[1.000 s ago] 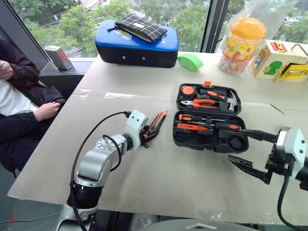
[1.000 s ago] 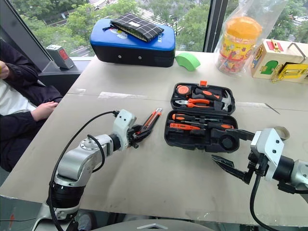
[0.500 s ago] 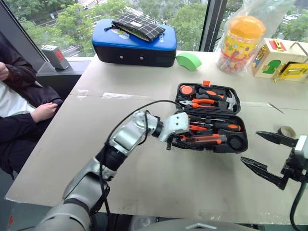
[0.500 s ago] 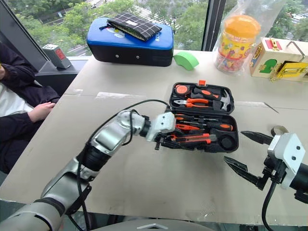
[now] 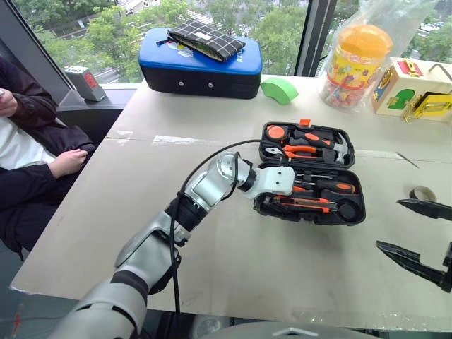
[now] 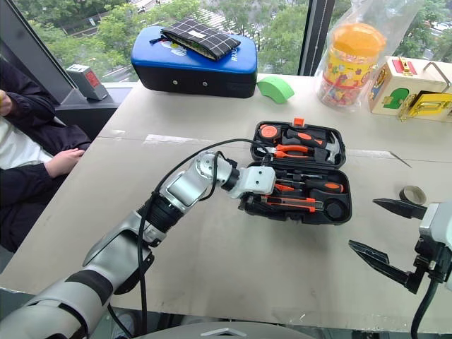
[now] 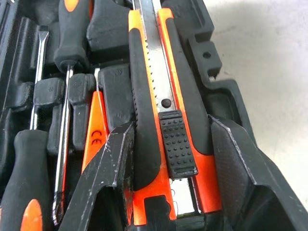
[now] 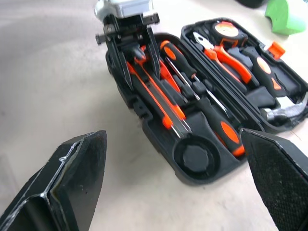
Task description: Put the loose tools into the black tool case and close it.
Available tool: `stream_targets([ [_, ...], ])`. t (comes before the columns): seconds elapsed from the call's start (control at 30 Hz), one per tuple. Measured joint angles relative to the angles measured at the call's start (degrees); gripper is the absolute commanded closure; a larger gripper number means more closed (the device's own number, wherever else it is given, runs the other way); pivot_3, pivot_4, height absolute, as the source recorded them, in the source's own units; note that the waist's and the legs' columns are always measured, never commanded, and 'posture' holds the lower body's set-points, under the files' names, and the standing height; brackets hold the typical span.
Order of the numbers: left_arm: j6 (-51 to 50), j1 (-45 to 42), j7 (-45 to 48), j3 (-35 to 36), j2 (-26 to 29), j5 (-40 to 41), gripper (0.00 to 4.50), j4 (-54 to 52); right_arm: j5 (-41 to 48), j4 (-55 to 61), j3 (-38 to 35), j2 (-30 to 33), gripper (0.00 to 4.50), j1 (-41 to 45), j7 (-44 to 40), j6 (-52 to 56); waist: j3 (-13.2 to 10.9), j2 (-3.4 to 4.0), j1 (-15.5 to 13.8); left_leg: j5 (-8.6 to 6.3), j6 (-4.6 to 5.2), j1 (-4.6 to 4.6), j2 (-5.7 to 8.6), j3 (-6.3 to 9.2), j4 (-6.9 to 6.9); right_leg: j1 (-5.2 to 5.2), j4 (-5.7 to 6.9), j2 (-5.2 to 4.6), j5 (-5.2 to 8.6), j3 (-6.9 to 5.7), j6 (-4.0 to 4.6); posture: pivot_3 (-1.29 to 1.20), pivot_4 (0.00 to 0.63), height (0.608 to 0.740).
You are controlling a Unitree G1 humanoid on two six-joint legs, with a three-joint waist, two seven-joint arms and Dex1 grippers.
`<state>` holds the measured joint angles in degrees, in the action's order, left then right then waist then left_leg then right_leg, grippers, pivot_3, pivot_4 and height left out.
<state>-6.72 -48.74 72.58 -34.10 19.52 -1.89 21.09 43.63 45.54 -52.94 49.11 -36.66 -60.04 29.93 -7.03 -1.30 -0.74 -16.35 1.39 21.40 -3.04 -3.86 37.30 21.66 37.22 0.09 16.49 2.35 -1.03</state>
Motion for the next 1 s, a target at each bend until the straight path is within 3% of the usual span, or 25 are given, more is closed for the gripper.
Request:
stream_targets([
  [0.23,-1.9,-0.1,3.2,1.1,0.7,-0.1,2.85,-0.1,-0.5,-1.6,-1.6,0.1,0.00,-0.1,-2.1,0.0,0.0,0.05,0.1,0.00,0.00,0.17,-0.02,0.10,0.00,0.01,-0.04,0.07,0.01,-0.05,-0.01,0.00,0.150,0.740],
  [0.27,-2.5,-0.1,3.6,1.3,0.7,0.0,1.80,-0.1,-0.5,-1.6,-1.6,0.1,0.00,-0.1,-2.1,0.0,0.0,0.05,0.1,0.00,0.00,0.17,-0.02,0.10,0.00,0.01,-0.04,0.08,0.01,-0.05,0.00,0.00,0.150,0.740],
  [0.3,-2.9,-0.1,3.7,1.7,0.6,0.0,1.52,-0.1,-0.6,-1.6,-1.6,0.1,0.00,-0.1,-2.1,0.0,0.0,0.06,0.1,0.00,0.00,0.17,-0.03,0.10,0.00,0.01,-0.04,0.10,0.01,-0.05,-0.01,0.00,0.150,0.740],
  [0.33,-3.1,-0.1,3.9,2.3,0.6,0.1,0.92,-0.1,-0.6,-1.6,-1.6,0.1,0.00,-0.1,-2.1,0.0,0.0,0.08,0.1,0.00,0.00,0.18,-0.04,0.12,0.00,0.01,-0.04,0.13,0.01,-0.06,0.00,0.00,0.150,0.740],
  [0.37,-3.3,-0.1,4.2,2.9,0.5,0.4,0.69,-0.1,-0.6,-1.6,-1.6,0.0,0.00,-0.1,-2.0,0.0,0.1,0.09,0.1,0.00,0.00,0.19,-0.04,0.13,0.00,0.01,-0.04,0.13,0.01,-0.07,0.00,0.00,0.150,0.740],
  [0.4,-4.2,-0.1,4.1,3.5,0.1,0.7,0.10,-0.1,-0.6,-1.6,-1.6,-0.1,0.00,-0.1,-2.0,0.0,0.1,0.10,0.1,0.00,0.00,0.22,-0.04,0.15,0.00,0.02,-0.05,0.13,0.01,-0.08,0.00,0.00,0.150,0.740],
  [0.47,-7.0,-0.1,5.3,4.4,-0.4,2.5,0.10,-0.4,-0.6,-1.4,-1.6,-0.3,0.00,-0.2,-2.0,0.0,0.1,0.10,0.0,0.00,0.00,0.24,-0.04,0.20,0.00,0.06,-0.09,0.14,0.01,-0.14,0.00,0.00,0.150,0.740],
  [0.5,-8.4,0.0,6.0,4.6,-0.4,3.5,0.25,-0.8,-0.6,-1.3,-1.6,-0.5,0.00,-0.2,-1.9,0.0,0.0,0.11,0.0,0.00,0.00,0.24,-0.04,0.21,0.01,0.07,-0.10,0.14,0.01,-0.14,0.00,0.00,0.150,0.740],
  [0.6,-16.6,0.1,7.8,7.3,-0.3,8.2,1.31,-3.7,-0.7,-0.9,-1.5,-1.3,0.00,-0.4,-1.6,0.0,0.0,0.12,0.0,0.00,0.00,0.24,-0.06,0.26,0.06,0.08,-0.10,0.12,0.01,-0.19,-0.01,0.00,0.150,0.740],
  [0.8,-20.3,1.9,6.5,7.2,-0.1,8.7,4.15,-5.6,-0.8,0.0,-1.2,-2.5,0.00,-0.4,-0.2,0.0,0.1,0.18,0.0,0.01,0.00,0.23,-0.03,0.26,0.12,0.04,-0.04,0.09,0.00,-0.17,-0.01,0.00,0.150,0.740],
  [0.83,-19.8,2.6,5.3,6.3,-0.3,7.5,4.41,-5.4,-0.9,0.7,-0.9,-2.8,0.00,-0.5,0.2,0.0,0.1,0.18,0.0,0.00,0.00,0.23,-0.02,0.26,0.12,0.04,-0.04,0.09,0.00,-0.17,-0.01,0.00,0.150,0.740],
  [1.0,-16.0,3.5,2.7,4.8,-2.0,5.7,4.41,-3.4,-0.9,1.9,-0.4,-3.7,0.00,-1.0,1.1,-0.1,0.2,0.22,-0.2,0.01,0.00,0.22,0.05,0.28,0.15,-0.03,-0.04,-0.01,-0.01,-0.20,-0.02,0.00,0.150,0.740],
])
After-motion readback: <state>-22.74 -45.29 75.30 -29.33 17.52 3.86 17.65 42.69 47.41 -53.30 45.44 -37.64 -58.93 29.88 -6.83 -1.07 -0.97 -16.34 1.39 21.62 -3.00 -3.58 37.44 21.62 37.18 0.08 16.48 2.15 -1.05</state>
